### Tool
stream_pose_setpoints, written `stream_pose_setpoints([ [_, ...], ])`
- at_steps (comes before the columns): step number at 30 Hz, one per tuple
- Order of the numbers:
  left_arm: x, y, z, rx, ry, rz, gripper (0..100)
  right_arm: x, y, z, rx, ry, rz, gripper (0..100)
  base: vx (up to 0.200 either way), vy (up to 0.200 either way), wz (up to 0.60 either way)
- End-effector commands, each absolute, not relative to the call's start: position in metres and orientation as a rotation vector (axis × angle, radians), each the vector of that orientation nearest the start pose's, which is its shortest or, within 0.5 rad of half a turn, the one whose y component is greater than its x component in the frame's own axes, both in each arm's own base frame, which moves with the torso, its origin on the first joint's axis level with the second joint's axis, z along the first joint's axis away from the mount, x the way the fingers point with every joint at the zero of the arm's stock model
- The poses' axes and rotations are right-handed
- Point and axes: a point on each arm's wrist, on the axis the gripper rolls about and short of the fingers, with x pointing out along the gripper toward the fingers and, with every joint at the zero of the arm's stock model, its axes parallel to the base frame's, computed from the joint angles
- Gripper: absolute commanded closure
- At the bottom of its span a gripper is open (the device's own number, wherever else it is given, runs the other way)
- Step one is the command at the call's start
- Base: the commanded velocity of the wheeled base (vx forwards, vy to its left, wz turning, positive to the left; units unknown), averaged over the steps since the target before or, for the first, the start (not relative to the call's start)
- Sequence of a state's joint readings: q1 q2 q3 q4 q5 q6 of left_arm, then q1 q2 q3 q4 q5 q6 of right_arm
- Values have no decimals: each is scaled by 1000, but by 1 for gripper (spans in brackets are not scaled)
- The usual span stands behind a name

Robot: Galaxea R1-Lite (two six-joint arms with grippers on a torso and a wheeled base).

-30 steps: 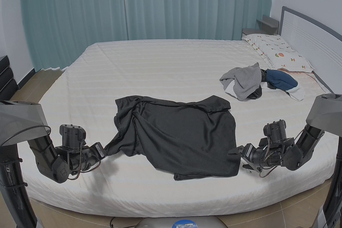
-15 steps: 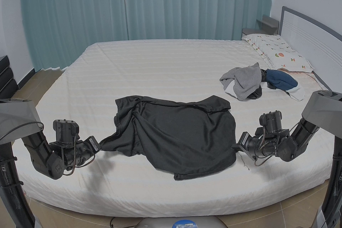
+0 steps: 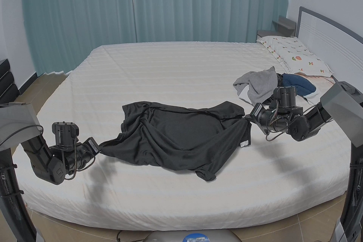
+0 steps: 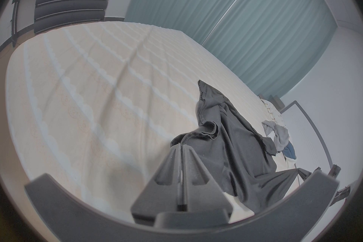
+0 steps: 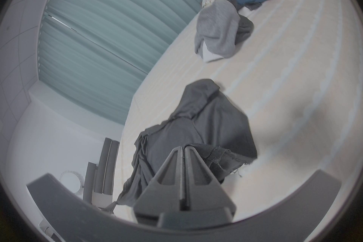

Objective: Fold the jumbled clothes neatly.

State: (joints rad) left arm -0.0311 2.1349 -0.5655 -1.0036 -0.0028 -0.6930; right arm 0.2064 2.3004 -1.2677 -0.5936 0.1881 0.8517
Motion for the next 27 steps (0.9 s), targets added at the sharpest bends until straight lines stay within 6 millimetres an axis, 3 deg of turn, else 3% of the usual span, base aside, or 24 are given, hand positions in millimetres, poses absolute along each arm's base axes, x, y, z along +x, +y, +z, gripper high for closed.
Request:
stream_pose_setpoints([
  [1, 329, -7, 13, -662, 560, 203, 100, 467, 112, 42, 808, 553, 150, 100, 0, 0, 0],
  [8, 330, -6, 14, -664, 550, 202, 100, 472, 126, 25, 788, 564, 137, 100, 0, 0, 0],
  [9, 331, -6, 14, -664, 547, 203, 100, 472, 126, 26, 788, 562, 136, 0, 0, 0, 0],
  [14, 330, -5, 16, -665, 543, 205, 100, 467, 116, 29, 786, 566, 109, 0, 0, 0, 0],
  [18, 330, -5, 16, -665, 544, 205, 100, 446, 98, 44, 766, 593, 100, 0, 0, 0, 0],
  [27, 329, -5, 17, -665, 541, 204, 100, 402, 96, 28, 638, 734, 133, 0, 0, 0, 0],
])
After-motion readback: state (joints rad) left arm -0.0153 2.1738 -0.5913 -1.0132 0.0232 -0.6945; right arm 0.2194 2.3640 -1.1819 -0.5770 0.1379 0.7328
